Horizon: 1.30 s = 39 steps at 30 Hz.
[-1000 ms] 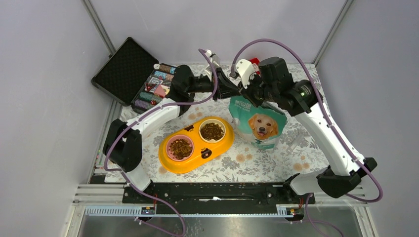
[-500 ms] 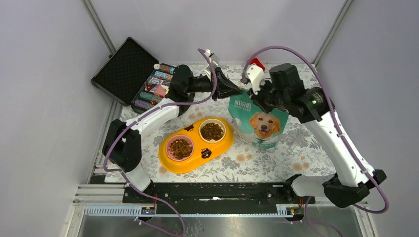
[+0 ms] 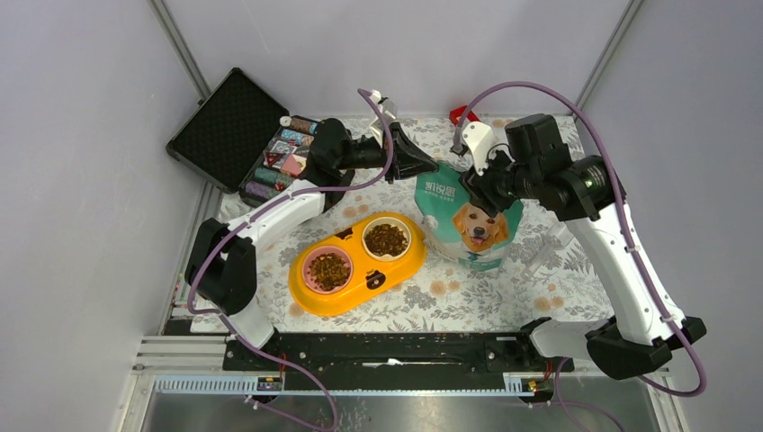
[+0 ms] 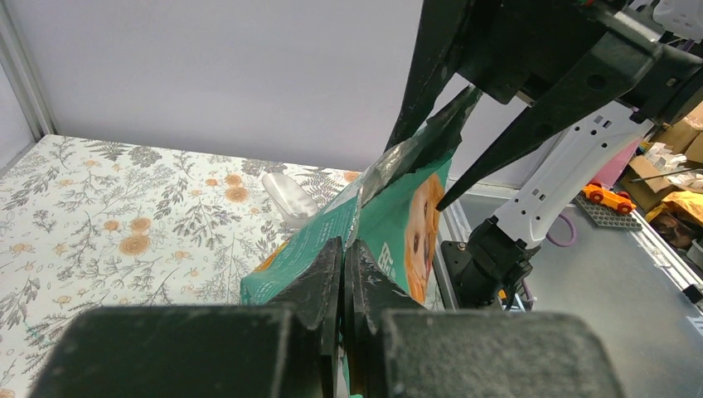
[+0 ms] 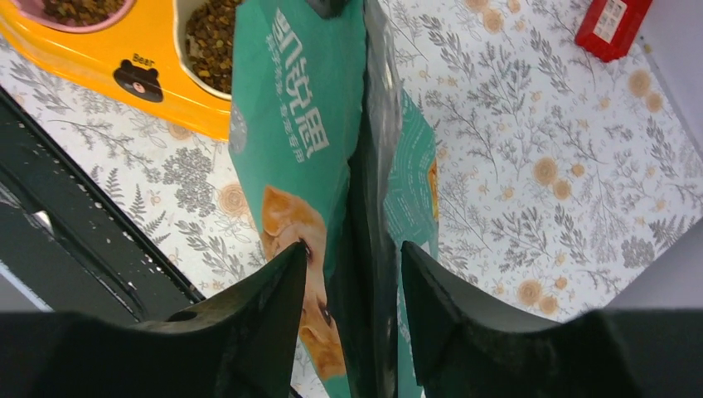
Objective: Serve the pet food
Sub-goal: Close the pet food bag at the center of the board.
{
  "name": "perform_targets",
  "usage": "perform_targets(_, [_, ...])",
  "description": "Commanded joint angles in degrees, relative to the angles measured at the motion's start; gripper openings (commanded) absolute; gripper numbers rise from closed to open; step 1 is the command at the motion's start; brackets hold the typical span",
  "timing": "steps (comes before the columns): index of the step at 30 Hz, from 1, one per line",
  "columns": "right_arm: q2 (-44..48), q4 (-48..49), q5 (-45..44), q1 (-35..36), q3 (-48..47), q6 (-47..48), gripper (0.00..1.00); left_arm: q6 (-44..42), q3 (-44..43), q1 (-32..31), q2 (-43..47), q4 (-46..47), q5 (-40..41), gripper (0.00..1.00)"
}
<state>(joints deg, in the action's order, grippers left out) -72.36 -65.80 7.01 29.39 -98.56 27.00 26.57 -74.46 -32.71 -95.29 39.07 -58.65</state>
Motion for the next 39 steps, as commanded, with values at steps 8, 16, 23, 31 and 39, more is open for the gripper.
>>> perform_targets(8, [-10.9, -2.3, 6.5, 2.0, -14.3, -2.9, 0.47, -0.6, -0.9, 2.9, 5.2, 6.5, 3.5, 0.00])
perform_targets(16, [-10.7, -2.5, 1.2, 2.7, -13.0, -1.4, 0.00, -1.7, -0.7, 3.0, 5.7, 5.3, 3.2, 0.00])
perform_targets(23, [-5.3, -0.1, -2.8, 2.7, -7.0, -0.7, 0.62, -0.5, -0.7, 3.0, 5.1, 7.0, 3.5, 0.00])
perform_targets(31, [-2.4, 3.1, -7.7, 2.5, -2.7, -1.0, 0.00, -1.1, -0.8, 3.0, 5.6, 6.0, 3.5, 0.00])
perform_targets(39, [-5.3, 0.8, -1.0, 2.5, -6.8, -2.2, 0.53, -0.1, -0.8, 3.0, 5.3, 7.2, 3.5, 0.00])
